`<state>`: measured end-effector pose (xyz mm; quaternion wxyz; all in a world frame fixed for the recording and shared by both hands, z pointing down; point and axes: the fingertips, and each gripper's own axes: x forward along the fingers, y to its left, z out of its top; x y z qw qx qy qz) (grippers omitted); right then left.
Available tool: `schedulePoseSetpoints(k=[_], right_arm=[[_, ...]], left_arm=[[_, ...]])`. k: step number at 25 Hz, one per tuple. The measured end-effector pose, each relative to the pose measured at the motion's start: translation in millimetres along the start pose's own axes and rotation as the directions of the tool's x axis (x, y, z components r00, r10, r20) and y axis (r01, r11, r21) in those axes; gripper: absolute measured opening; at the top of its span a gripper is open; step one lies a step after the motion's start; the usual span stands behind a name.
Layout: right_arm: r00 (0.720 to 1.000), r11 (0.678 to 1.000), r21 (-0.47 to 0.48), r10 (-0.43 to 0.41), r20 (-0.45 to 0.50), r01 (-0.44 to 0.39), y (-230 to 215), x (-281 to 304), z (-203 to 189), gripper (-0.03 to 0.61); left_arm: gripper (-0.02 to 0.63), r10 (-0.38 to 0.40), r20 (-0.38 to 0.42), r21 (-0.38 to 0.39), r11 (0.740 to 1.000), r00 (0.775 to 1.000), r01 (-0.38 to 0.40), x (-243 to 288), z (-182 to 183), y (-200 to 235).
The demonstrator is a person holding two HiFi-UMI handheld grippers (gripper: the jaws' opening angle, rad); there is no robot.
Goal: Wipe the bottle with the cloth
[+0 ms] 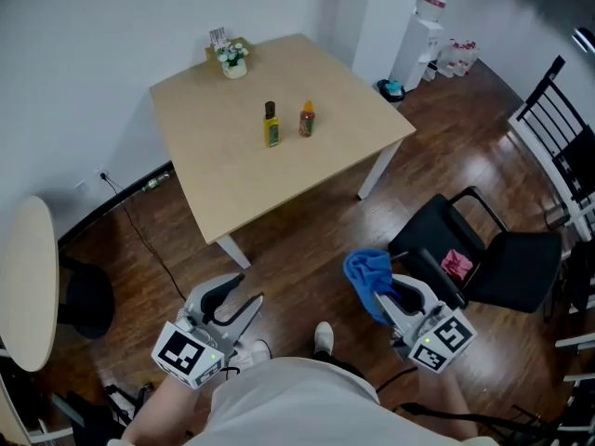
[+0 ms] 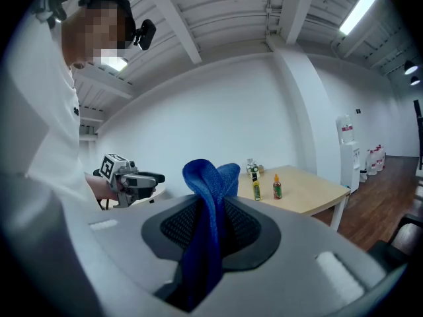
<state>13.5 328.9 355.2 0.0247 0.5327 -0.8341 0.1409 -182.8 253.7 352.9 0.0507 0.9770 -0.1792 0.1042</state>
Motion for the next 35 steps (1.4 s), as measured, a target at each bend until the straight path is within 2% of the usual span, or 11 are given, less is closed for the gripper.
schedulePoseSetpoints(k=[9, 14, 35], right_arm=[[0.998, 0.998, -0.024, -0.06, 0.031, 0.061, 76.8, 13.4, 1.2, 0.097], [0.999, 0.998, -0.052, -0.039, 0.006, 0.04, 109.1, 21.7, -5.1, 0.097], [1.0, 0.995, -0.102, -0.011, 0.019, 0.013, 162.4, 23.1, -7.5, 0.097]], left_arm=[[0.183, -0.051, 0.031, 0.004, 0.999, 0.998, 0.051, -65.9, -19.4, 22.3], [0.183, -0.047, 0.059, -0.007, 0.999, 0.997, 0.048, -88.4, -22.6, 27.8], [0.183, -0.005, 0.059, 0.001, 1.0, 0.998, 0.005, -153.6, -41.3, 21.2]])
